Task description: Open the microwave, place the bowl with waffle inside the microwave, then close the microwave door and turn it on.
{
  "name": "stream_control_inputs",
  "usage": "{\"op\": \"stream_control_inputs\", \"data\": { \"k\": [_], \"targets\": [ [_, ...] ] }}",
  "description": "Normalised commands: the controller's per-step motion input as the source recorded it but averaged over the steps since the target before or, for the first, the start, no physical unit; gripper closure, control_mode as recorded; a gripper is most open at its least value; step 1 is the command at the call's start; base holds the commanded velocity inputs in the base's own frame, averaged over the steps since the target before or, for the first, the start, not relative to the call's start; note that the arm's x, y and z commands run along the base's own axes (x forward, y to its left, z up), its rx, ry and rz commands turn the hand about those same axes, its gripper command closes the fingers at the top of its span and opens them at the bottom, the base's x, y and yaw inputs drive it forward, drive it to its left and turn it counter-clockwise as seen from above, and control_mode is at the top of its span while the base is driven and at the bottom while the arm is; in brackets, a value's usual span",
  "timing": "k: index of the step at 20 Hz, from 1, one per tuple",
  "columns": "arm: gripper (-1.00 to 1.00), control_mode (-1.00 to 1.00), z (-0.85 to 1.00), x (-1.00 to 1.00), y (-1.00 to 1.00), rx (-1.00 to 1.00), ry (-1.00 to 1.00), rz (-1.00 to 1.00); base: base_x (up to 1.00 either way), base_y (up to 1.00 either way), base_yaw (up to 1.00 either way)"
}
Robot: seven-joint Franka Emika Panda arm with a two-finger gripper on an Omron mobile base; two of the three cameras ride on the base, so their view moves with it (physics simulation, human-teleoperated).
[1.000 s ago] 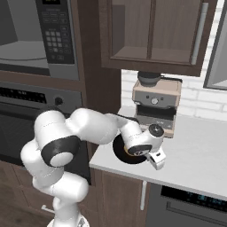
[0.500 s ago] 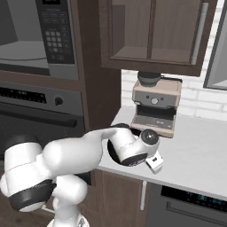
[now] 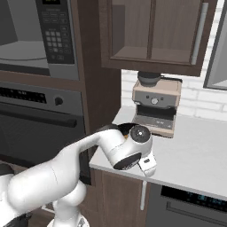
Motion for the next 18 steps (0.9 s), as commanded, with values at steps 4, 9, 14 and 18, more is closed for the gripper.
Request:
{"op": "stream_control_inputs", "data": {
  "k": [4,9,14,18],
  "targets": [
    [1.0,-1.0,0.31,-0.79,0.02,0.18,0.0,-0.33,0.0,0.0,0.0],
    [1.0,-1.0,0.33,-0.72,0.24,0.14,-0.02,-0.23,0.0,0.0,0.0],
    [1.0,-1.0,0.47,-0.3,0.57,0.05,-0.08,-0.18,0.0,0.0,0.0],
    [1.0,-1.0,0.53,-0.05,0.81,0.0,-0.09,-0.08,0.0,0.0,0.0]
  ]
}}
